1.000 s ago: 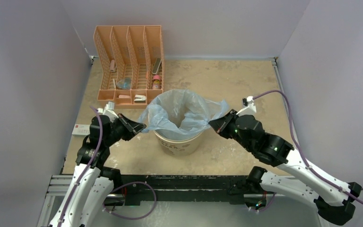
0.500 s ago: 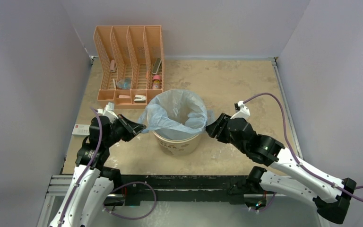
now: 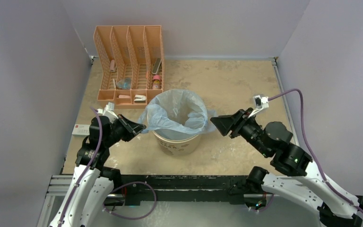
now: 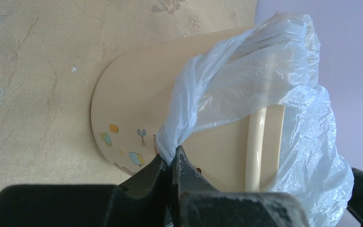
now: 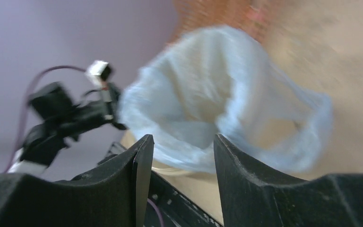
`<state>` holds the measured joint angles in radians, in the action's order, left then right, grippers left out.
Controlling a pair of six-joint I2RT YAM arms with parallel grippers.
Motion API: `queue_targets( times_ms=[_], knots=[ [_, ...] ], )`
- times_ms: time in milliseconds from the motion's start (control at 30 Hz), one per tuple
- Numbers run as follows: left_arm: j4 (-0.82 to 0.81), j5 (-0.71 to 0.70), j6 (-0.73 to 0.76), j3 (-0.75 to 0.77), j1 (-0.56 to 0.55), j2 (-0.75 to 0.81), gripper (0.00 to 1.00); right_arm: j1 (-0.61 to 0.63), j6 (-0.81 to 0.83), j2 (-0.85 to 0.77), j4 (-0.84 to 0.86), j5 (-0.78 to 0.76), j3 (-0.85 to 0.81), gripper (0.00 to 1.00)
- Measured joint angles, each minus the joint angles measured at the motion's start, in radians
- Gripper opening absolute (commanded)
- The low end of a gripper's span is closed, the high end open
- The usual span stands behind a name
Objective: Put the trash bags into the trash bin
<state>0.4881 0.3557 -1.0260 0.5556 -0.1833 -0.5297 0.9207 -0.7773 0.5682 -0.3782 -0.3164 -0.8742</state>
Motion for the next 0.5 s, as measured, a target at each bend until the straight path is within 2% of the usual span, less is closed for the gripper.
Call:
queue_targets(
  times_ms=[100,167,267,367,500],
  knots=[
    [0.0,0.0,0.004,0.0,0.0,-0.001,0.0,0.0,0.116,0.019,0.186,0.135,-0.002,0.52],
    [0.0,0.0,0.013,0.0,0.0,-0.002,0.0,0.0,0.178,0.094,0.256,0.224,-0.026,0.53],
    [-0.001,0.0,0.019,0.0,0.0,-0.009,0.0,0.001,0.265,0.308,0.299,0.355,-0.133,0.52],
    [-0.001,0.001,0.027,0.0,0.0,-0.02,0.0,0.002,0.337,0.457,0.324,0.426,-0.174,0.49],
    [-0.007,0.012,0.03,0.0,0.0,-0.032,0.0,0.003,0.417,0.472,0.304,0.496,-0.122,0.47]
  ],
)
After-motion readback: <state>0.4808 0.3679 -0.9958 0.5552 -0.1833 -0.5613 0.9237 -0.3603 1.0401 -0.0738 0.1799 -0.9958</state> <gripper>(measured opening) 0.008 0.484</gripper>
